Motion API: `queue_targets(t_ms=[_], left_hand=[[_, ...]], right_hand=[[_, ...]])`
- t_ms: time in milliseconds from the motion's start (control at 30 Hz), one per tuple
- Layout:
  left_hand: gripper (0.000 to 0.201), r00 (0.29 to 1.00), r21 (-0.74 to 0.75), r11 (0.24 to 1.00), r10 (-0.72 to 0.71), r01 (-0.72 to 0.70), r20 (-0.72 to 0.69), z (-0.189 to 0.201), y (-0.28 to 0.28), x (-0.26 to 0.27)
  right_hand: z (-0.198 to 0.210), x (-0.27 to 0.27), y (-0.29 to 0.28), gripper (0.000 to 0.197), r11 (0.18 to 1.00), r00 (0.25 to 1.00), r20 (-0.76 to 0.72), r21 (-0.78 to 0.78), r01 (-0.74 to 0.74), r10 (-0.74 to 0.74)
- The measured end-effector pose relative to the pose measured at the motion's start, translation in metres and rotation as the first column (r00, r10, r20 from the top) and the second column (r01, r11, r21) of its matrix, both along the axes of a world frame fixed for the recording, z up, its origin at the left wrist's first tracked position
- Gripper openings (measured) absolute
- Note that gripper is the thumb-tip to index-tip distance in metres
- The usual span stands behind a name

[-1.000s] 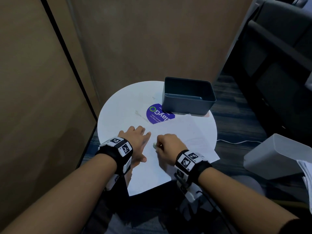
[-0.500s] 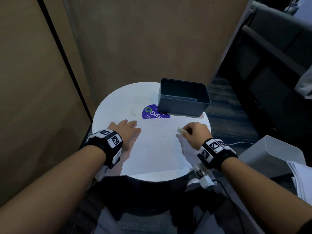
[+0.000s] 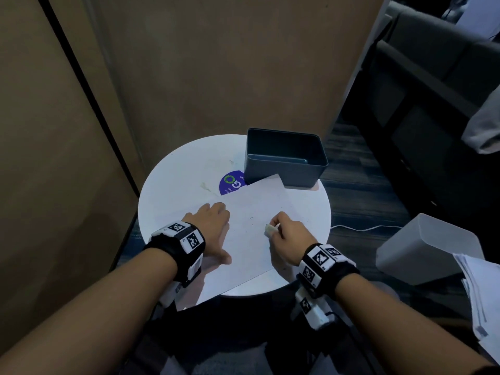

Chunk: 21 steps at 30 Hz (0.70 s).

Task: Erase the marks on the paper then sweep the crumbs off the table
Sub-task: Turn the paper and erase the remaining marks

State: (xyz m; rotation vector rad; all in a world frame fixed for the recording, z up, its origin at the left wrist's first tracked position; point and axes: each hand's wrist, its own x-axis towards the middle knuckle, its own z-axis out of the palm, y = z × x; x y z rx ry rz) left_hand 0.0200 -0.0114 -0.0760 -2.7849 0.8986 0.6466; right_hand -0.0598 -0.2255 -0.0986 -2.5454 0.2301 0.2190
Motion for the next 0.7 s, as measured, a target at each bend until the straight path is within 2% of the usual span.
queue_targets(t_ms=[100, 167, 300, 433, 500, 600, 667, 700], left_hand=[[0.122, 0.996, 0.053, 0.999, -0.003, 0.008, -0.094, -0.009, -0.002, -0.001], [0.13, 0.996, 0.088, 0.996, -0.009, 0.018, -0.094, -0.015, -0.003, -0.001], [0.13, 0.994, 0.091, 0.996, -0.008, 0.017, -0.104, -0.024, -0.003, 0.001], [0.131, 0.989, 0.092, 0.996, 0.001, 0.012, -0.147, -0.024, -0.002, 0.004], [0.131, 0.989, 0.089, 0.996, 0.002, 0.011, -0.151, -0.026, -0.002, 0.003], [0.131, 0.99, 0.095, 0.995, 0.003, 0.011, -0.138, -0.028, -0.002, 0.002], [0.131, 0.992, 0.096, 0.995, -0.002, 0.015, -0.129, -0.027, -0.003, 0.003], [0.131, 0.991, 0.093, 0.996, -0.001, 0.013, -0.131, -0.027, -0.003, 0.004]], right_hand=[[-0.001, 0.002, 0.021, 0.015, 0.991, 0.992, 0.003, -0.035, -0.127, 0.127], [-0.003, 0.001, 0.035, 0.017, 0.978, 0.981, 0.004, -0.08, -0.194, 0.195], [-0.009, 0.0, 0.038, 0.018, 0.939, 0.957, -0.016, -0.188, -0.288, 0.29], [0.001, 0.019, 0.0, 0.02, 0.948, 0.996, 0.004, -0.31, -0.079, 0.084], [0.006, 0.027, -0.004, 0.02, 0.951, 0.998, 0.027, -0.305, -0.04, 0.051], [0.004, 0.026, 0.032, 0.016, 0.969, 0.982, -0.018, -0.164, -0.187, 0.186], [-0.002, 0.019, 0.049, 0.015, 0.951, 0.968, -0.018, -0.183, -0.248, 0.249], [-0.004, 0.019, 0.047, 0.017, 0.948, 0.972, -0.006, -0.22, -0.23, 0.235]])
